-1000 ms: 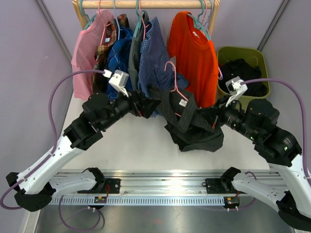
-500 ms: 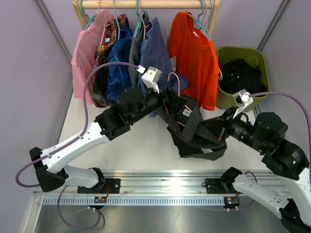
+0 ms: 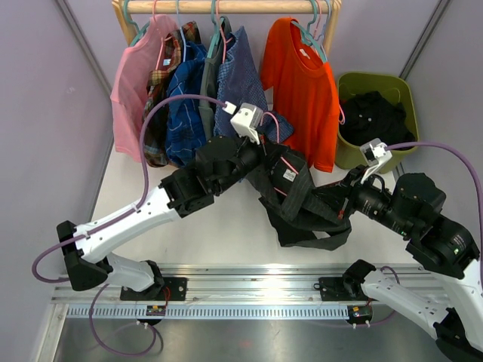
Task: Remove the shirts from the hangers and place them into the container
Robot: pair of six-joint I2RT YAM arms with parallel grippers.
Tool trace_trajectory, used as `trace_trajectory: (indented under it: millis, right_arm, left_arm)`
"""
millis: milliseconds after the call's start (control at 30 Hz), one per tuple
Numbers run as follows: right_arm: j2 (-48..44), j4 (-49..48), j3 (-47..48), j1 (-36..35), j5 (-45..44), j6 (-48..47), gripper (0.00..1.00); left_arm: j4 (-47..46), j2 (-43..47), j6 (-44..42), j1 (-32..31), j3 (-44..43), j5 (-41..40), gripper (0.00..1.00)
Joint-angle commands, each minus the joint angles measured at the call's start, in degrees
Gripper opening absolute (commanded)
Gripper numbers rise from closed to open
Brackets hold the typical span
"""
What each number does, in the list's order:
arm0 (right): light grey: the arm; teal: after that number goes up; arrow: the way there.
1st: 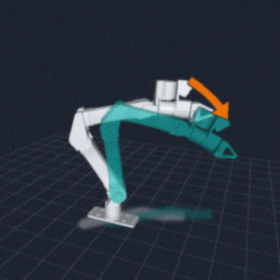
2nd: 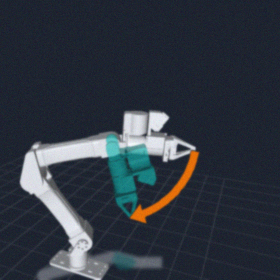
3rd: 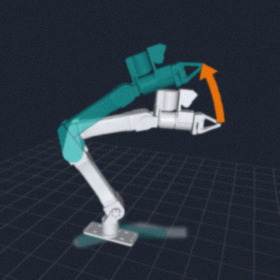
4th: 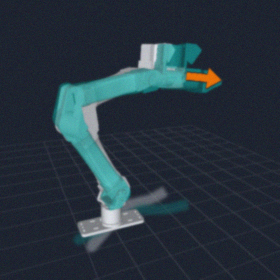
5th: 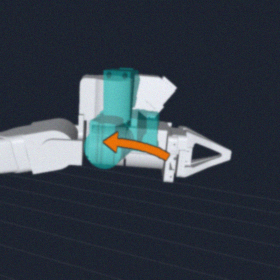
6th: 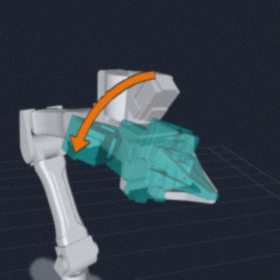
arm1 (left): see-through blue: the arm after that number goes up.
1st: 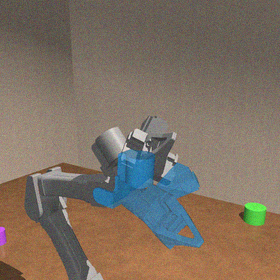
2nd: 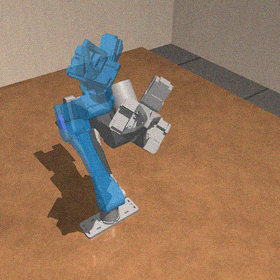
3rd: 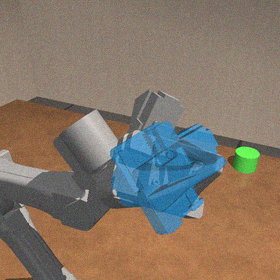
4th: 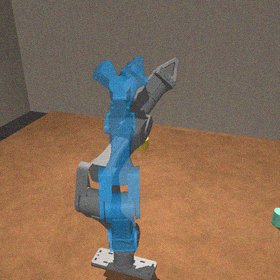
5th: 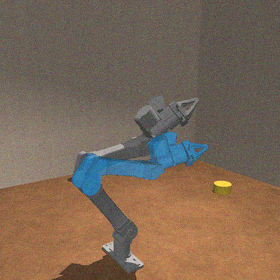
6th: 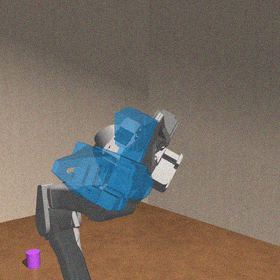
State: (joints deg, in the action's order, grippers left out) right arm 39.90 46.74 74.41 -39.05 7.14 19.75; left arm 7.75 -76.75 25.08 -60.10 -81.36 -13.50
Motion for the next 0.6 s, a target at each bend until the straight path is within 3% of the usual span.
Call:
trace_trajectory:
  millis: [0,100,133,200,300,567]
  right_arm:
    - [0.4,-0.6,3.3,-0.2,0.5,-0.2,0.0]
    - [0.9,2.6,5.7,-0.2,0.2,-1.0,0.38]
    - [0.8,4.0,6.9,-0.2,0.2,-1.3,0.43]
    - [0.4,5.5,8.1,-0.2,-0.1,-1.6,0.7]
    - [-0.9,9.3,11.3,-0.2,-0.9,-2.4,0.99]
    - [-4.0,14.3,12.3,-0.2,-4.0,-2.7,0.99]
  left_arm:
    - [-3.0,-1.4,-1.3,-0.4,-4.5,-3.3,0.0]
    - [-2.7,-3.0,-2.6,-0.6,-6.8,-3.2,0.0]
    - [-2.4,-3.7,-2.9,-0.6,-9.0,-3.2,0.0]
    - [-1.2,-5.6,-4.1,-0.6,-11.3,-3.8,0.0]
    - [2.7,-8.9,-6.3,-0.5,-17.1,-6.3,0.0]
    - [9.3,-9.7,-12.4,-0.5,-28.0,-11.8,0.0]
